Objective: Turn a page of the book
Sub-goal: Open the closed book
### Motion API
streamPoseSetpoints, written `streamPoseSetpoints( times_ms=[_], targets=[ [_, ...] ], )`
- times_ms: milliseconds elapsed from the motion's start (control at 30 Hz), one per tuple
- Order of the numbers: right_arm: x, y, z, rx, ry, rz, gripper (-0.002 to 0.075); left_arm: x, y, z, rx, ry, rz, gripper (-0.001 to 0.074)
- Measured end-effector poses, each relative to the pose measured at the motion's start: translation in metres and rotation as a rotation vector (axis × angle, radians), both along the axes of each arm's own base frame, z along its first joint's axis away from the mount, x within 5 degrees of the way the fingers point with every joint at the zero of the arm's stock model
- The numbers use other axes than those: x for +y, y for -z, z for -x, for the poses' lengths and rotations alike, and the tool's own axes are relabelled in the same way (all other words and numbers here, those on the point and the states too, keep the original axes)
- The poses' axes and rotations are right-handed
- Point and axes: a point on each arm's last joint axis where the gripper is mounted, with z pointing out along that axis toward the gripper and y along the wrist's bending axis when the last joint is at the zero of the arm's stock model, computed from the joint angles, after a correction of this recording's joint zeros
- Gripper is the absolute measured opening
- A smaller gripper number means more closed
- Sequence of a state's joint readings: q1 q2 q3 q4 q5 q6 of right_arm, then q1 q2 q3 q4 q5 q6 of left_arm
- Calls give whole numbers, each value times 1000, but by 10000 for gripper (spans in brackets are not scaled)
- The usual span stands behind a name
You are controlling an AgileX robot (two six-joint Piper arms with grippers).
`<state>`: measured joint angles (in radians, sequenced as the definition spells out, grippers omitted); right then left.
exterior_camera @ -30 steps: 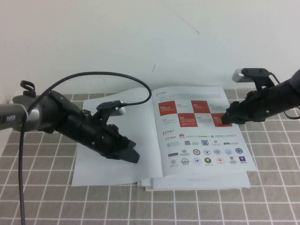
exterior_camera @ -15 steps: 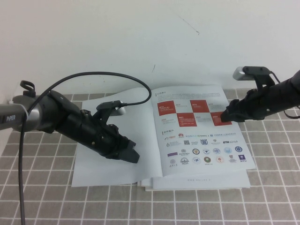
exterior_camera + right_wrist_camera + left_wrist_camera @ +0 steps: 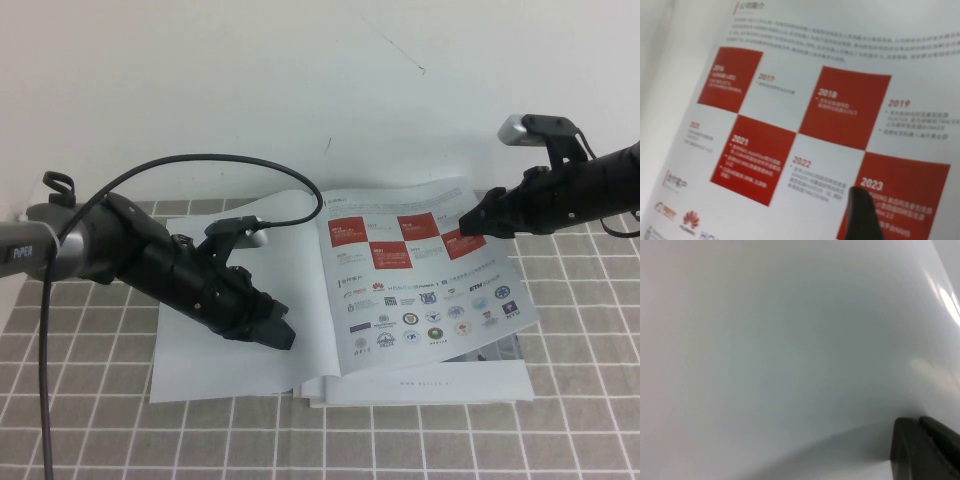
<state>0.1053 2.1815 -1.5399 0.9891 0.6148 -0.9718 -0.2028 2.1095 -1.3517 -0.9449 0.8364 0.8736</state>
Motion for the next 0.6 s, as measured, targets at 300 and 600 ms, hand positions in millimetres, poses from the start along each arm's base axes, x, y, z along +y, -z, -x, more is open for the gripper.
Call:
streamPoseSetpoints(
  times_ms=[300, 600],
  targets=[
    [-3, -1, -1, -12, 0, -13, 387, 0, 0, 0, -1, 3, -4, -4],
    [-26, 2, 2, 97, 43, 0, 410, 0, 0, 0, 1, 3, -1, -4]
  ],
)
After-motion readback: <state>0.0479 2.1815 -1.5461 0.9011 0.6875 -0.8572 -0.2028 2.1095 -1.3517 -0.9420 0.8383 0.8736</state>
